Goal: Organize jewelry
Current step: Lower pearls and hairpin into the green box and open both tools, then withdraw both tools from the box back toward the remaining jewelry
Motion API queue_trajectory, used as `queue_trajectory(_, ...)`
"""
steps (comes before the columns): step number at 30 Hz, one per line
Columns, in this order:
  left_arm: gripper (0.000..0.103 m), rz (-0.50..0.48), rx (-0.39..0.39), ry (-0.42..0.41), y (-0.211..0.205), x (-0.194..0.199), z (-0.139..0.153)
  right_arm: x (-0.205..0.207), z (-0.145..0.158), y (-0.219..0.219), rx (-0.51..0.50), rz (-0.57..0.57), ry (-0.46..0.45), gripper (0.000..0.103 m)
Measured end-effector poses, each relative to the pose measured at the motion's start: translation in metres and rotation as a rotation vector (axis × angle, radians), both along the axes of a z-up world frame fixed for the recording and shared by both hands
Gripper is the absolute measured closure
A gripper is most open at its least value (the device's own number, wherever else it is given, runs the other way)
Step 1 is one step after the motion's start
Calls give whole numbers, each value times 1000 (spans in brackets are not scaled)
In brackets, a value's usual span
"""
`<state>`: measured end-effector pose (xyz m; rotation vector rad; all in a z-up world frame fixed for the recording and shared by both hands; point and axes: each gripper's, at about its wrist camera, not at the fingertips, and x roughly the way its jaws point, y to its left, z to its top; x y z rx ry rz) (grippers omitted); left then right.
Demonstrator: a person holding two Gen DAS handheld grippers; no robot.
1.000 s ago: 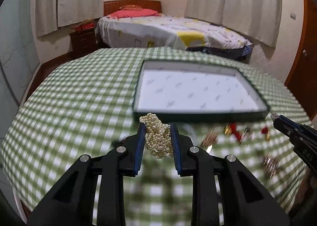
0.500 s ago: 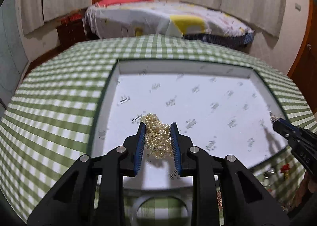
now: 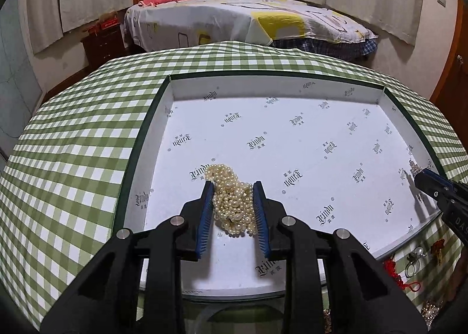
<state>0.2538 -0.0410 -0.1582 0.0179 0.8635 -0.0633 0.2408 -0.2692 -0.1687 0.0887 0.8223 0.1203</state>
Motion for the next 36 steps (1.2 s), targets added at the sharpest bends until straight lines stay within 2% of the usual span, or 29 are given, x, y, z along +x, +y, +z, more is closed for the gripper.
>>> queue_trajectory(5, 72, 6, -3, 12, 0, 1, -2, 0, -1, 0, -13, 3, 2, 90)
queue_trajectory(9, 61, 11, -12, 23, 1, 3, -4, 1, 0, 0, -11, 7, 2, 88)
queue_trajectory(10, 57, 12, -12, 23, 2, 3, -4, 1, 0, 1, -12, 10, 0, 86)
queue_trajectory(12, 53, 12, -15, 21, 2, 2, -3, 0, 1, 3, -22, 12, -10, 68)
queue_trajectory(14, 49, 8, -21, 18, 1, 1, -2, -1, 2, 5, -18, 20, -16, 63)
queue_trajectory(22, 33, -7, -16, -19, -5, -8, 5, -5, 7, 6, -17, 24, -42, 61)
queue_trajectory(30, 26, -8, -3, -68, -5, -21, 21, -14, 22, 12, -33, 27, -92, 57)
queue_trajectory(36, 25, -5, -7, -115, -6, -37, 37, -31, 38, 15, -44, 29, -146, 54)
